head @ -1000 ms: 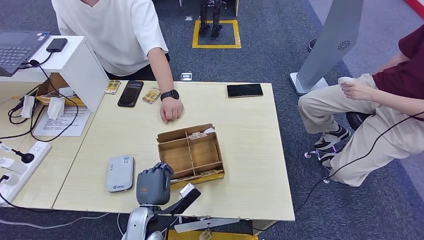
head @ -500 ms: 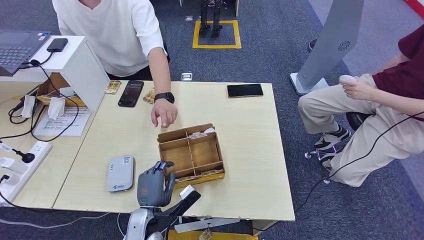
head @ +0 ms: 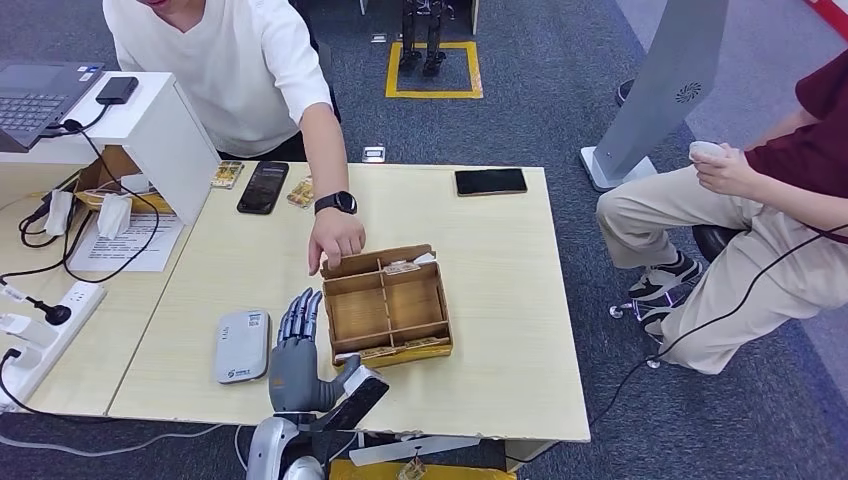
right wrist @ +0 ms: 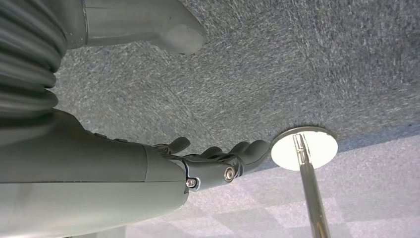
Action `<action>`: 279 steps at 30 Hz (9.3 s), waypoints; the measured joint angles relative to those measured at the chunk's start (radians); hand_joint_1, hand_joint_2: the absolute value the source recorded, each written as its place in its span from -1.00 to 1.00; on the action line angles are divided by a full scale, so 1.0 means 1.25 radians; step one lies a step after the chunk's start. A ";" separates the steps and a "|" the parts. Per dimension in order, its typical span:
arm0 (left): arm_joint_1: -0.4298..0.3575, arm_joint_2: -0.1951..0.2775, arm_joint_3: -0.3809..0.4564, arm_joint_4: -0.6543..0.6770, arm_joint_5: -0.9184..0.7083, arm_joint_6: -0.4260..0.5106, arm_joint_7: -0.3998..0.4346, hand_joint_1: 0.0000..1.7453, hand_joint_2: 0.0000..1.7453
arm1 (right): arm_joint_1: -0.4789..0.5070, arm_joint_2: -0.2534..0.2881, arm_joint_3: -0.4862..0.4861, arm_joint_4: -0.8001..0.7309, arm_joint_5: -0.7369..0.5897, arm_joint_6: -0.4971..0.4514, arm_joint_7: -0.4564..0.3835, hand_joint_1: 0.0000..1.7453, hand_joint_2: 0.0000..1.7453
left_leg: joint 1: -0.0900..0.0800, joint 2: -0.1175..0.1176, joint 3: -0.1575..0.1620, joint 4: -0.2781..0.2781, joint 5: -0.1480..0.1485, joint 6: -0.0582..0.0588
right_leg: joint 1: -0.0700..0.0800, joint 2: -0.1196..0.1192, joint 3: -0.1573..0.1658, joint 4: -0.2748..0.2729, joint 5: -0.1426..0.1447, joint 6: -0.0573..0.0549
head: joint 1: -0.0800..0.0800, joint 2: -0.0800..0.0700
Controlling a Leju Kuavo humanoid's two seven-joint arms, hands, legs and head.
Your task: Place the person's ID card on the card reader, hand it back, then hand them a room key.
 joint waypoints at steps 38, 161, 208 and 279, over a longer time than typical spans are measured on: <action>0.050 -0.007 0.013 -0.074 0.078 -0.002 -0.186 -1.00 1.00 | 0.000 0.000 0.000 0.004 0.010 0.000 -0.033 -1.00 1.00 | 0.000 0.000 0.000 0.000 0.000 0.000 | 0.000 0.000 -0.001 0.000 0.000 0.000 | 0.000 0.000; -0.036 0.049 -0.098 -0.003 -0.324 -0.012 0.184 -0.99 1.00 | -0.009 -0.001 0.000 0.016 0.043 0.000 -0.005 -1.00 1.00 | 0.000 0.000 0.000 0.000 0.001 0.000 | 0.000 0.001 -0.001 0.000 0.000 0.000 | 0.000 0.000; -0.056 0.063 -0.101 0.046 -0.390 -0.005 0.343 1.00 1.00 | -0.011 0.000 0.000 0.020 0.048 0.000 0.002 -1.00 1.00 | 0.000 0.000 0.000 0.000 0.001 0.000 | 0.000 0.001 -0.001 0.000 0.000 0.000 | 0.000 0.000; 0.042 -0.022 0.107 -0.133 -0.306 -0.002 0.031 -1.00 1.00 | -0.010 -0.001 0.000 0.018 0.036 0.000 0.002 -1.00 1.00 | 0.000 0.000 0.000 0.000 0.001 0.000 | 0.000 0.000 -0.001 0.000 0.000 0.000 | 0.000 0.000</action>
